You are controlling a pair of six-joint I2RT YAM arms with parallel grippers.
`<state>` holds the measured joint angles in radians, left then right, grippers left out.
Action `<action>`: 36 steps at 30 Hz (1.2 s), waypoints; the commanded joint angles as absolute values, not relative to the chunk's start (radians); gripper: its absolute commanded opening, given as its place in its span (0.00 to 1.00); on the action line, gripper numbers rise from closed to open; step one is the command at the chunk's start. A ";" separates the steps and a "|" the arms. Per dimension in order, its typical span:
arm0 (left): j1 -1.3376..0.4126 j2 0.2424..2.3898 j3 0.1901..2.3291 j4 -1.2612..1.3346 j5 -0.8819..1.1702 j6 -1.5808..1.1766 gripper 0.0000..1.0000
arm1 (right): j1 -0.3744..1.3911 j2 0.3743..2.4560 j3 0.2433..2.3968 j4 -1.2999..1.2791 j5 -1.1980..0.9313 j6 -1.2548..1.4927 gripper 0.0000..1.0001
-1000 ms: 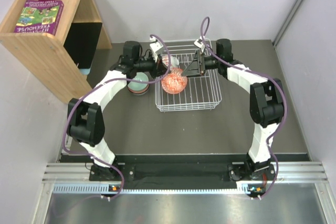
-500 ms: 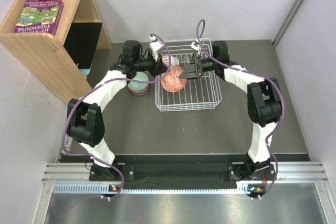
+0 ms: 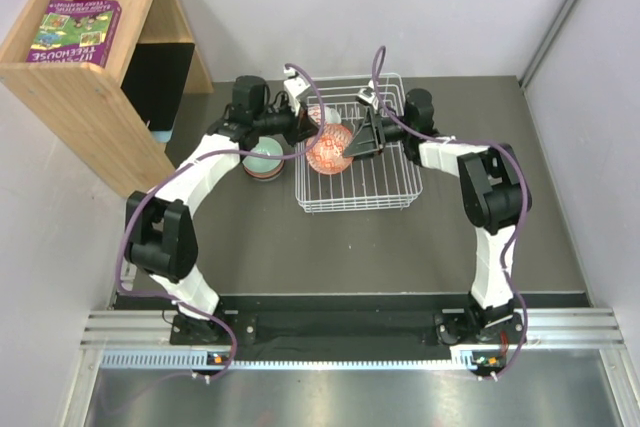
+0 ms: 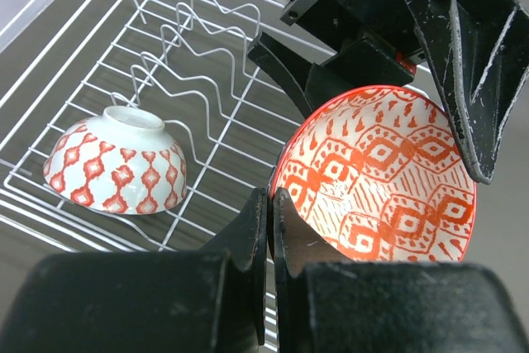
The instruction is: Load the bowls into the dish rack
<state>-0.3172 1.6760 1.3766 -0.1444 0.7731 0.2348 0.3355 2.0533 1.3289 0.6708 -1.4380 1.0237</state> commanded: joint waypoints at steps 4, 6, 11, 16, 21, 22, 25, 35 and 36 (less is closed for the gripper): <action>-0.322 1.600 1.391 -0.115 0.795 0.238 0.00 | 0.347 2.077 1.338 1.028 -1.519 1.264 0.83; -0.324 1.597 1.385 -0.114 0.793 0.235 0.00 | 0.345 2.077 1.342 1.092 -1.522 1.313 0.83; -0.322 1.583 1.359 -0.091 0.801 0.221 0.00 | 0.344 2.089 1.358 1.138 -1.517 1.362 0.83; -0.324 1.572 1.330 -0.074 0.801 0.212 0.00 | 0.344 2.120 1.371 1.279 -1.494 1.466 0.85; -0.331 1.566 1.322 -0.080 0.813 0.212 0.00 | 0.334 2.141 1.396 1.321 -1.485 1.505 0.88; -0.333 1.568 1.322 -0.083 0.813 0.213 0.00 | 0.330 2.143 1.397 1.324 -1.485 1.508 0.89; -0.337 1.566 1.325 -0.084 0.815 0.213 0.00 | 0.327 2.146 1.399 1.336 -1.482 1.516 0.88; -0.348 1.563 1.321 -0.083 0.798 0.213 0.00 | 0.324 2.141 1.394 1.351 -1.473 1.535 0.59; -0.348 1.562 1.319 -0.081 0.795 0.215 0.00 | 0.324 2.140 1.393 1.353 -1.473 1.536 0.56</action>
<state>-0.3355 1.6070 1.3140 -0.1184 0.7784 0.2253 0.3214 2.1452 1.3457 1.2522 -1.4948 1.5345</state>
